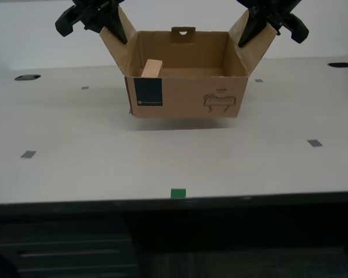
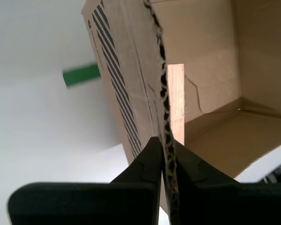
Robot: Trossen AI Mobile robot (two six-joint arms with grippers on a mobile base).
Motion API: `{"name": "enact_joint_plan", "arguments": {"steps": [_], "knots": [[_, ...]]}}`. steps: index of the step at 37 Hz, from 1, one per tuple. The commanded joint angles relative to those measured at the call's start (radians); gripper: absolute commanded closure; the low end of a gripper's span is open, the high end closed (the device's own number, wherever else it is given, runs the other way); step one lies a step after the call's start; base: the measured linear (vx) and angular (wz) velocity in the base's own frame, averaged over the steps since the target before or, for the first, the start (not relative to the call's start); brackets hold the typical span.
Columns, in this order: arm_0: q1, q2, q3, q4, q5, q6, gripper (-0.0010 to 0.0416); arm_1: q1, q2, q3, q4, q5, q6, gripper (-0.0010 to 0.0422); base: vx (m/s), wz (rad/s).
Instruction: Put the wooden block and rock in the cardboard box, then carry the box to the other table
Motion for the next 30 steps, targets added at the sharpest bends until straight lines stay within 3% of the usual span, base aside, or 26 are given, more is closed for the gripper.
{"name": "enact_joint_plan", "arguments": {"steps": [1,6,11,15,30], "knots": [[0.000,-0.001,0.036,-0.013,-0.003,0.003,0.0406,-0.002,-0.002,0.003,0.003,0.010,0.000,0.0413,-0.294,-0.007],[-0.002,-0.001,0.079,-0.032,-0.002,0.029,0.0406,-0.002,-0.002,0.004,0.005,0.010,-0.006,0.0413,-0.252,0.002],[-0.005,-0.002,0.113,-0.118,-0.002,0.028,0.0406,-0.004,-0.011,0.000,-0.031,0.010,-0.002,0.0413,-0.147,0.007],[0.002,-0.008,0.118,-0.199,-0.003,0.001,0.0406,-0.012,-0.032,-0.001,-0.075,0.005,-0.001,0.0413,-0.081,-0.005],[0.003,-0.008,0.059,-0.175,-0.003,-0.031,0.0406,-0.022,-0.079,-0.003,-0.056,-0.002,-0.027,0.0413,-0.099,-0.001]]}}
